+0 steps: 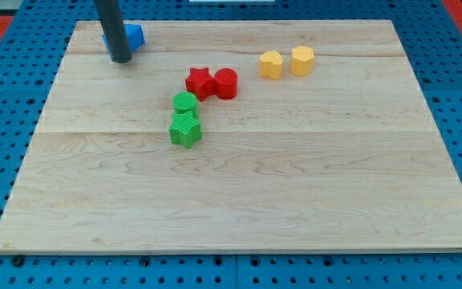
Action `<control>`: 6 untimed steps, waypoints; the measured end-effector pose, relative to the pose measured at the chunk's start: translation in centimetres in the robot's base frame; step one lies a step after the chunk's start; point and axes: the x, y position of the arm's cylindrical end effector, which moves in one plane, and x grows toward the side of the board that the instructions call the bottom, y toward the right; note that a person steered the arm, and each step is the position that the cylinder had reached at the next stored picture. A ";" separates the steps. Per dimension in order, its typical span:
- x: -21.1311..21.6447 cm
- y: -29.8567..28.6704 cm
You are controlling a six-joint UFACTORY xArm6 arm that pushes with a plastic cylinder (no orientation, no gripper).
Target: Move the red star along with red circle towards yellow heart
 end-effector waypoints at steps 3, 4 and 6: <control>0.8 5.6; 0.8 8.4; 4.5 9.2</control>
